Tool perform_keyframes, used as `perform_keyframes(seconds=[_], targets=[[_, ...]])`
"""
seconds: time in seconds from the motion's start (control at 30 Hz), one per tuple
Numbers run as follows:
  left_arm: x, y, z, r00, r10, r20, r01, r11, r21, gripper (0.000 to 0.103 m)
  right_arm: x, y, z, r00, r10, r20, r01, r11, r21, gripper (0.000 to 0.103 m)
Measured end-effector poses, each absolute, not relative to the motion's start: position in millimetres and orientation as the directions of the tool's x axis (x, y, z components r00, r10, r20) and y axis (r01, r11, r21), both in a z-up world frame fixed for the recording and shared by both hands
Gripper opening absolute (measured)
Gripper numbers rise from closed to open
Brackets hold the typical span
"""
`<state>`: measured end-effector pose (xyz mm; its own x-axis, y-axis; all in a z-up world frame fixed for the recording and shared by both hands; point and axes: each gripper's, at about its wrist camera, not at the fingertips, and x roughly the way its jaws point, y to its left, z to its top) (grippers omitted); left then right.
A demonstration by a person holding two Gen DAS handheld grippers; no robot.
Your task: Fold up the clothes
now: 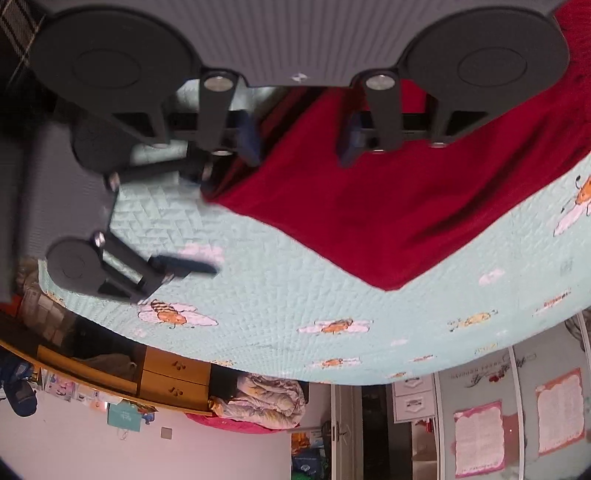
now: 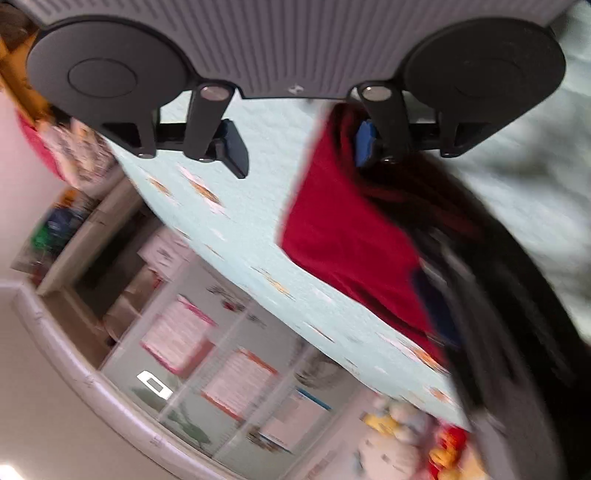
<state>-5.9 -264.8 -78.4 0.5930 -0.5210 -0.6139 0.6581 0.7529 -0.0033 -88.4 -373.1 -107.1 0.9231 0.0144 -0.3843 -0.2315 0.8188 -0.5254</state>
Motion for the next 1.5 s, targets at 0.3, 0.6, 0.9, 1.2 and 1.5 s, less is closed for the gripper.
perform_keyframes(seconds=[0.3, 0.6, 0.9, 1.2, 1.5], targets=[[-17, -263, -76, 0.575, -0.569, -0.588, 0.697, 0.717, -0.011, 0.0, -73, -385, -113, 0.929, 0.022, -0.368, -0.232, 0.812, -0.536, 0.067], [-24, -266, -93, 0.569, -0.543, -0.617, 0.716, 0.696, 0.047, 0.0, -69, -395, -111, 0.926, 0.046, -0.376, -0.236, 0.846, -0.478, 0.067], [-22, -268, -102, 0.549, -0.514, -0.66, 0.712, 0.701, 0.046, 0.001, -57, -420, -106, 0.864, 0.137, -0.485, -0.3, 0.913, -0.275, 0.07], [-30, -269, -95, 0.552, -0.498, -0.669, 0.695, 0.718, 0.039, 0.005, -98, -409, -95, 0.894, 0.164, -0.417, -0.349, 0.838, -0.419, 0.07], [-22, -275, -100, 0.569, -0.457, -0.684, 0.675, 0.735, 0.071, 0.007, -68, -430, -98, 0.863, 0.16, -0.48, -0.339, 0.887, -0.314, 0.071]])
